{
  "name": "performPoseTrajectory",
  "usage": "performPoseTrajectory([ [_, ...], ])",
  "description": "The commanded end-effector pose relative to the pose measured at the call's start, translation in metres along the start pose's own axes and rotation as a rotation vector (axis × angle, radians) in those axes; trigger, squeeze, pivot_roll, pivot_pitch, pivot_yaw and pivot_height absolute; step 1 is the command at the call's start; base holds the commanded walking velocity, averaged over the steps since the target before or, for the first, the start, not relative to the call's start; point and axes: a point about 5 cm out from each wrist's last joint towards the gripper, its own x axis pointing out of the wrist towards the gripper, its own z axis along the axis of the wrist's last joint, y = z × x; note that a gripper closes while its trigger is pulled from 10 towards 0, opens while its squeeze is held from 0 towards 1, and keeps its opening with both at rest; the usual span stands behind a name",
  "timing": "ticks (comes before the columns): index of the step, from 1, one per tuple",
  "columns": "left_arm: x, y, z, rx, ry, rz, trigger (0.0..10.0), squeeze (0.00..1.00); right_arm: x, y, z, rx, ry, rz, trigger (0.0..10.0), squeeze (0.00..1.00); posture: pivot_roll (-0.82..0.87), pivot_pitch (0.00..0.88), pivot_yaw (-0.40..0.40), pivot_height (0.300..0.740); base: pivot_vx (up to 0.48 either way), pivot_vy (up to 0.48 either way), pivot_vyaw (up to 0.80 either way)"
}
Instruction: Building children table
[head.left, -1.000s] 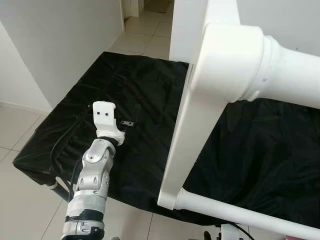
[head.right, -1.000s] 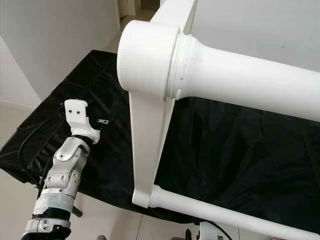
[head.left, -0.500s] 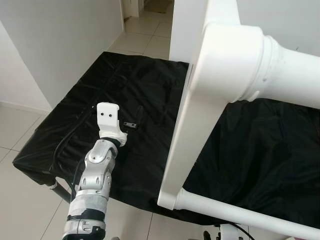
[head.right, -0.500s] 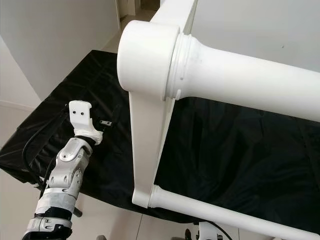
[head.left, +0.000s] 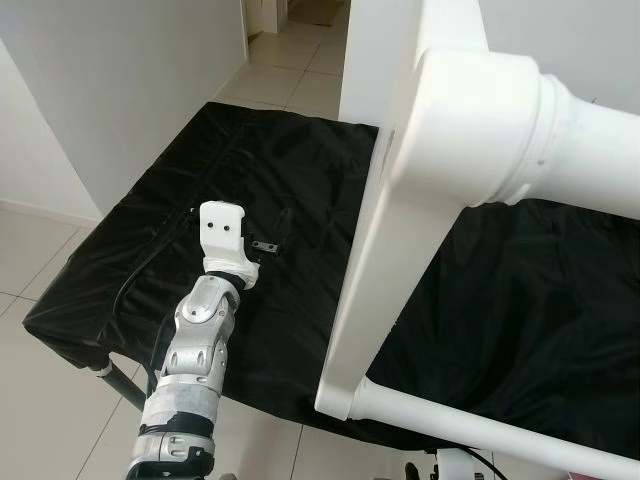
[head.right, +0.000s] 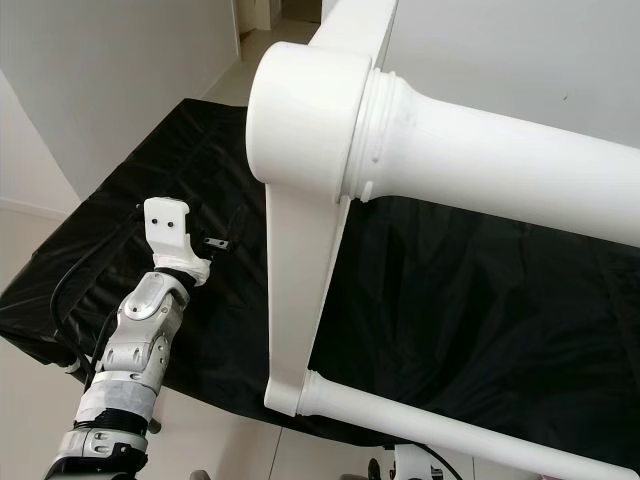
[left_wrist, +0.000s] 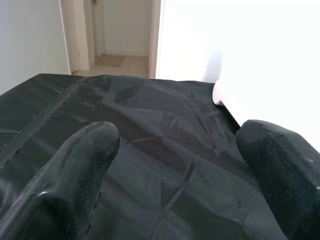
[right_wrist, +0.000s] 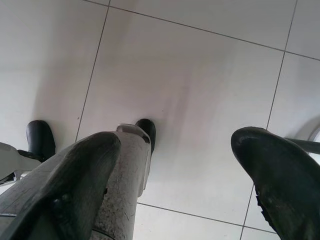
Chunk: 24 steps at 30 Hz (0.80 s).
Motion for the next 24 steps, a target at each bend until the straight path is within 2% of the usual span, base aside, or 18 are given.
performPoseTrajectory([
  [1,-0.0009,0.0021,-0.0019,0.003,-0.001,0.087,10.0,0.0,-0.0069,0.0013,-0.0259,-0.007,0.104,0.004,10.0,0.0,-0.01,0.0,-0.024,0.74,0.0,0.0,0.0],
  [24,0.0015,-0.0021,-0.0058,0.004,0.003,0.057,10.0,0.0,-0.0091,-0.0002,-0.0334,-0.005,0.143,-0.013,10.0,0.0,-0.01,0.0,-0.026,0.74,0.0,0.0,0.0],
])
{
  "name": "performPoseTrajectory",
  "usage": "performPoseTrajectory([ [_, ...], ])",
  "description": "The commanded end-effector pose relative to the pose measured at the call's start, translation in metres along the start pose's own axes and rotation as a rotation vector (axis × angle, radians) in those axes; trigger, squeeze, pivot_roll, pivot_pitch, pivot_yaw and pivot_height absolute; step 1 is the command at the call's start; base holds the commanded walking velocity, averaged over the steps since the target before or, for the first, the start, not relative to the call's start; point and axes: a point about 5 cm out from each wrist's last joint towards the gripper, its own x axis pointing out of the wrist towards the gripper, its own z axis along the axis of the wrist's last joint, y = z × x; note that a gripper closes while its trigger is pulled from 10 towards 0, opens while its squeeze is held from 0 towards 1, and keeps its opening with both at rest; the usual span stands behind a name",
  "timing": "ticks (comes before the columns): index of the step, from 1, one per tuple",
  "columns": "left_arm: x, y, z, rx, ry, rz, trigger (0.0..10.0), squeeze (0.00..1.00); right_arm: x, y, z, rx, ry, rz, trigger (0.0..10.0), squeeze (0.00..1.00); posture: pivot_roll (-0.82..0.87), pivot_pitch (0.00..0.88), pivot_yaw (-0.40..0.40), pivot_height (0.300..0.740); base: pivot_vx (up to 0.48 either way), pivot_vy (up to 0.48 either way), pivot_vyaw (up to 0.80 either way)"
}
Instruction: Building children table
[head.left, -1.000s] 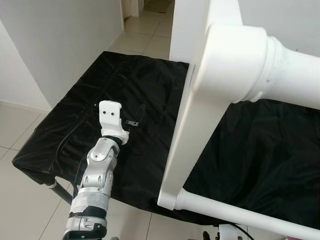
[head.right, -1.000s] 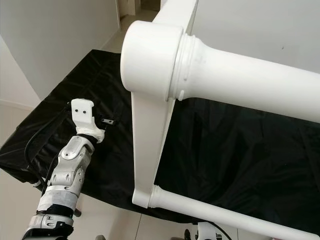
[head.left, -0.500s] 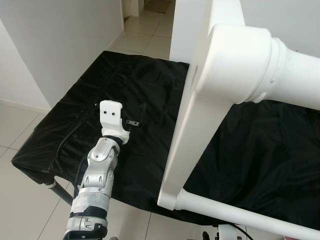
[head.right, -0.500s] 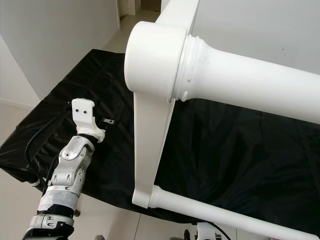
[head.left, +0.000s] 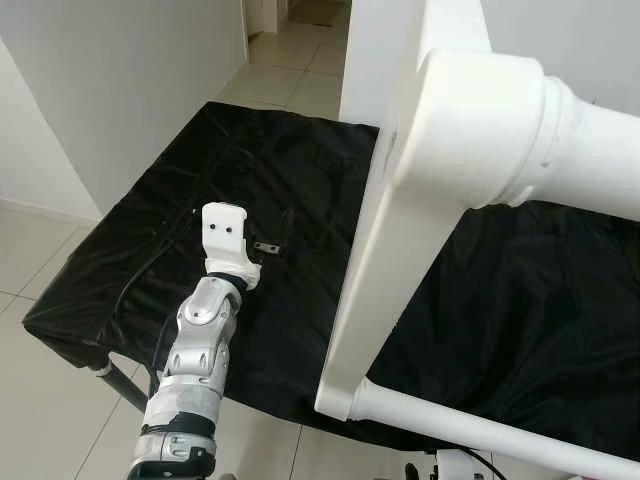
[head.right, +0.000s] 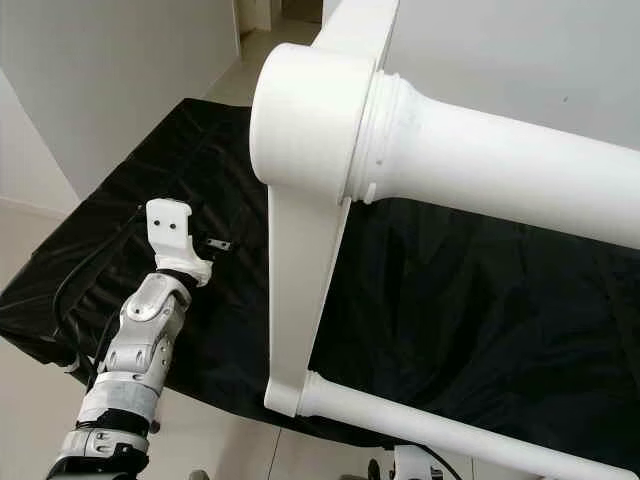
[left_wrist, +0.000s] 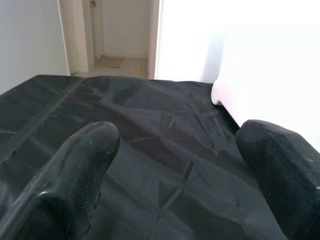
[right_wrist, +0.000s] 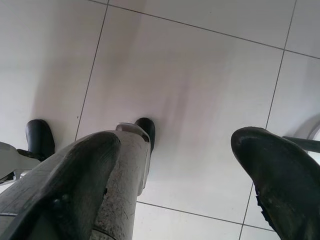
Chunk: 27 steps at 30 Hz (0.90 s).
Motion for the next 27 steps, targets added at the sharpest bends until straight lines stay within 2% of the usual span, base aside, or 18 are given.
performPoseTrajectory([
  [1,0.0016,-0.0001,-0.0025,-0.002,0.007,0.061,10.0,0.0,-0.0089,0.0,-0.0329,-0.009,0.136,0.002,10.0,0.0,-0.01,0.0,-0.026,0.74,0.0,0.0,0.0],
  [27,0.0004,-0.002,-0.0052,-0.032,0.015,0.051,10.0,0.0,-0.009,-0.0019,-0.0331,0.013,0.137,-0.01,10.0,0.0,-0.02,0.0,-0.021,0.74,0.0,0.0,0.0],
])
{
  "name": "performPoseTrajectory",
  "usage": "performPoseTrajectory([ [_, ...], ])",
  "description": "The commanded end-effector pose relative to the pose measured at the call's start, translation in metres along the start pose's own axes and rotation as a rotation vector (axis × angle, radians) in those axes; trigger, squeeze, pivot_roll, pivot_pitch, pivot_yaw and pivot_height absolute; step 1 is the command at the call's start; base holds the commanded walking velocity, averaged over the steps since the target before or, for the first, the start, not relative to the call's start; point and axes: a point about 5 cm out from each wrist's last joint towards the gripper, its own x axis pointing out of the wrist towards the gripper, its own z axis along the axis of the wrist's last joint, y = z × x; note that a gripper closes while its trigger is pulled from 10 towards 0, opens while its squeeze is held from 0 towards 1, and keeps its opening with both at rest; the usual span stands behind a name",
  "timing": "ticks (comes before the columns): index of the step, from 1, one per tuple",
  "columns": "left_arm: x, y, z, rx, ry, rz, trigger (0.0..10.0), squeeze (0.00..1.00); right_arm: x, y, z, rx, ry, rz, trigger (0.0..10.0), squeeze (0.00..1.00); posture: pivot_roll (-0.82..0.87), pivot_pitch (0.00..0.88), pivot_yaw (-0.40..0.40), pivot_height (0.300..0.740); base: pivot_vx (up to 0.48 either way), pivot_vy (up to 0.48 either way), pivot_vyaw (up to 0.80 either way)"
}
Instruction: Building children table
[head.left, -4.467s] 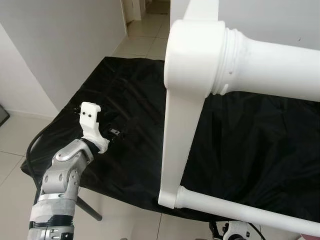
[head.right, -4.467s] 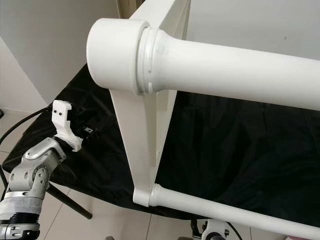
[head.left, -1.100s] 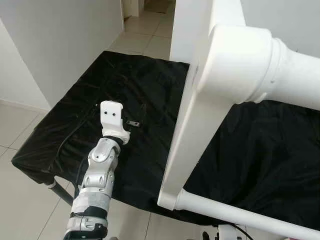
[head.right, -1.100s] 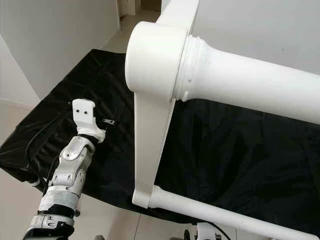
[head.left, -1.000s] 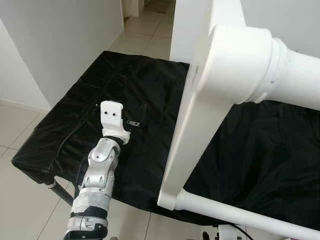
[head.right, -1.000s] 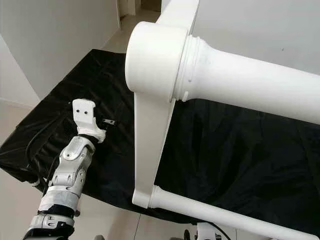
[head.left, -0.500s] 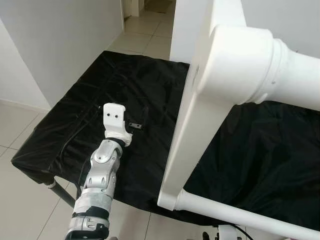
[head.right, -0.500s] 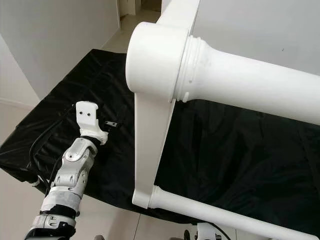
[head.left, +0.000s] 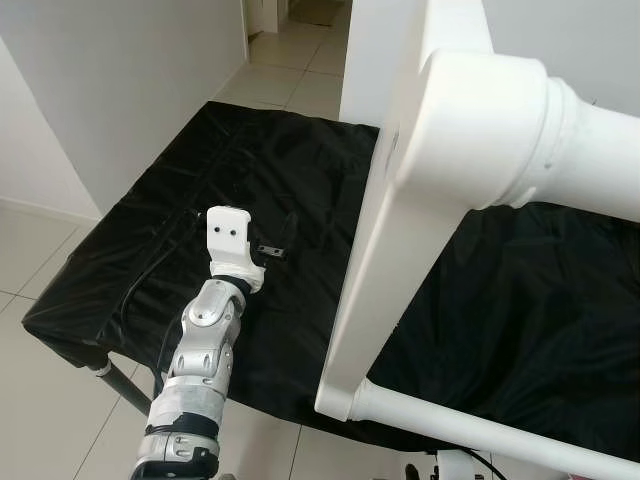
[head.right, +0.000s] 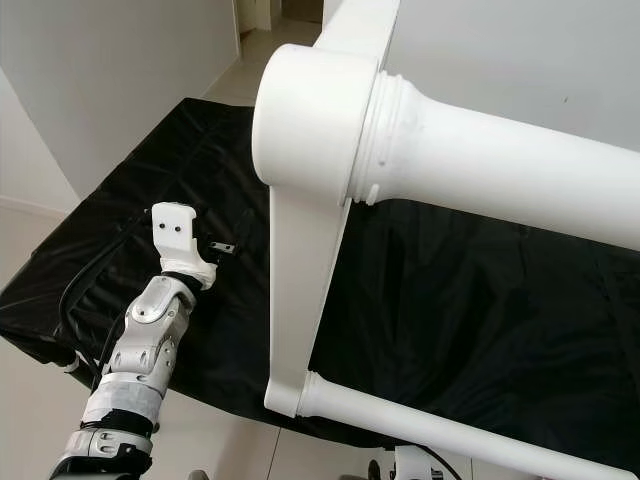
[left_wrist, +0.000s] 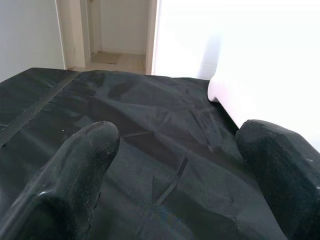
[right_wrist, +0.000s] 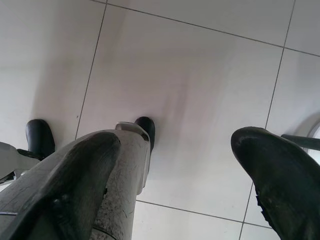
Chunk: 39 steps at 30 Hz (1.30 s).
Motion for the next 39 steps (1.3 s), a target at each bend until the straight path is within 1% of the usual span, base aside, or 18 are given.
performPoseTrajectory([
  [1,0.0,0.0015,-0.0021,-0.011,0.008,0.054,10.0,0.0,-0.0086,-0.0013,-0.032,0.007,0.129,-0.005,10.0,0.0,-0.02,0.0,-0.02,0.74,0.0,0.0,0.0],
  [22,-0.0002,0.0019,-0.003,-0.005,0.021,0.05,10.0,0.0,-0.007,0.0003,-0.0268,0.052,0.102,-0.013,10.0,0.0,-0.02,0.0,-0.014,0.74,0.0,0.0,0.0],
  [39,-0.0022,0.0017,-0.0035,-0.004,0.02,0.053,10.0,0.0,-0.0075,-0.001,-0.0277,0.053,0.102,-0.015,10.0,0.0,-0.02,0.0,-0.021,0.74,0.0,0.0,0.0],
])
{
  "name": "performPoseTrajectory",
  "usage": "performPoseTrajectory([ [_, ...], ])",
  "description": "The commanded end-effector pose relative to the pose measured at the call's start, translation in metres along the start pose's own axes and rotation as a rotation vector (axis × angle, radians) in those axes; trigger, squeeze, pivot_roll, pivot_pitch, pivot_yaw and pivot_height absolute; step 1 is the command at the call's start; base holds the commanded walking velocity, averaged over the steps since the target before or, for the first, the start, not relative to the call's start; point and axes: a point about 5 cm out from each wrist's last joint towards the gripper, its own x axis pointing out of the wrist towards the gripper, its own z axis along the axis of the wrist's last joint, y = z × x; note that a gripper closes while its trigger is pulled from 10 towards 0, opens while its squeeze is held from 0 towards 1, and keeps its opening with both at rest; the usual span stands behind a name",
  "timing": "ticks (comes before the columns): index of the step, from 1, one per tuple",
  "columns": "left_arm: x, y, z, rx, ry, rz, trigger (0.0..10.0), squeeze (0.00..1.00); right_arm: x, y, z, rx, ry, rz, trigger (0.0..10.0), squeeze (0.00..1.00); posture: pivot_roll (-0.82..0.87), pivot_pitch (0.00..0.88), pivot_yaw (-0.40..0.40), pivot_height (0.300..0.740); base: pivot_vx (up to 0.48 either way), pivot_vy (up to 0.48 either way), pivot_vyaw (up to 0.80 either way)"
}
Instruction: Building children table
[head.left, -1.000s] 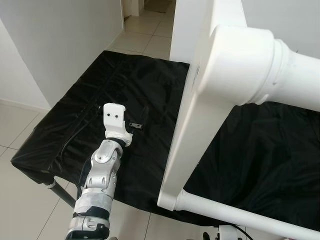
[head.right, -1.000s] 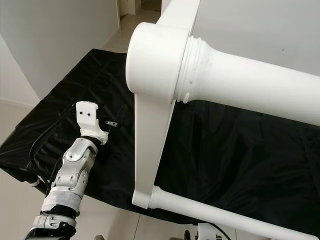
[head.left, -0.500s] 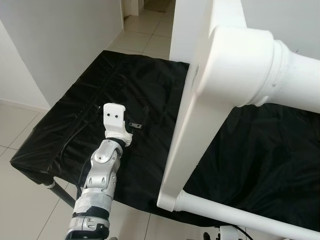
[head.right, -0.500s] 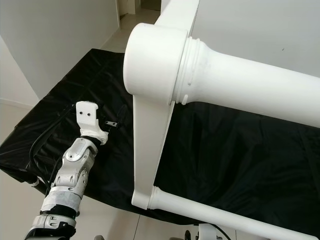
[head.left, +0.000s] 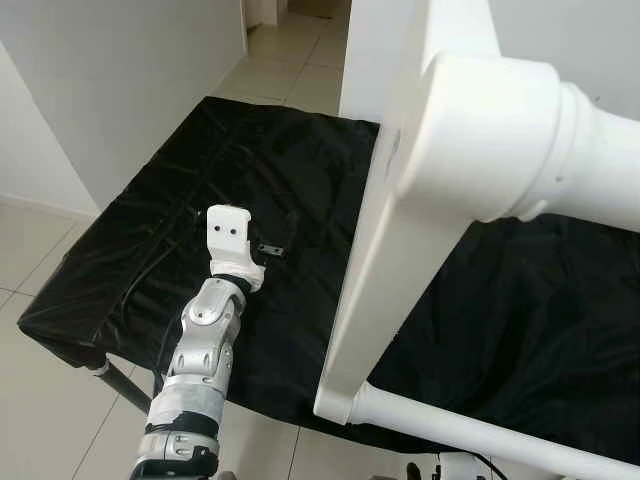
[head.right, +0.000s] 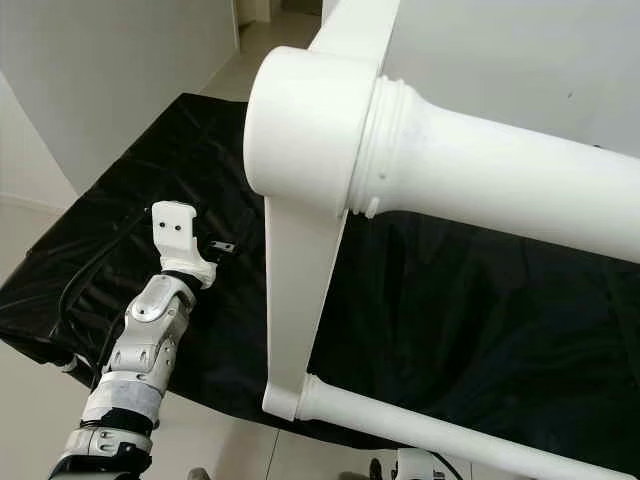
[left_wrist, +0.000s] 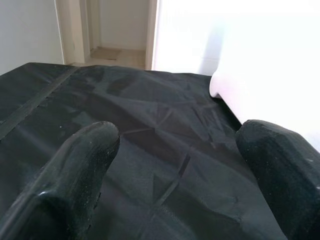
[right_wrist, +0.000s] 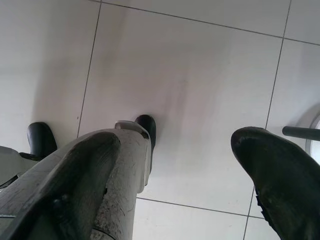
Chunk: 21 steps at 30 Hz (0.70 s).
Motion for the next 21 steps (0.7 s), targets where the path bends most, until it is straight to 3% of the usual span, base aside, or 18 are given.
performPoseTrajectory([
  [1,-0.0023,0.0016,-0.0034,-0.008,0.018,0.056,10.0,0.0,-0.0071,-0.0004,-0.0265,0.007,0.1,-0.002,10.0,0.0,-0.02,0.0,-0.021,0.74,0.0,0.0,0.0],
  [21,-0.005,0.0009,-0.0065,-0.029,0.041,0.058,10.0,0.0,-0.0079,-0.0013,-0.0283,0.003,0.101,-0.011,10.0,0.0,-0.02,0.0,-0.02,0.74,0.0,0.0,0.0],
])
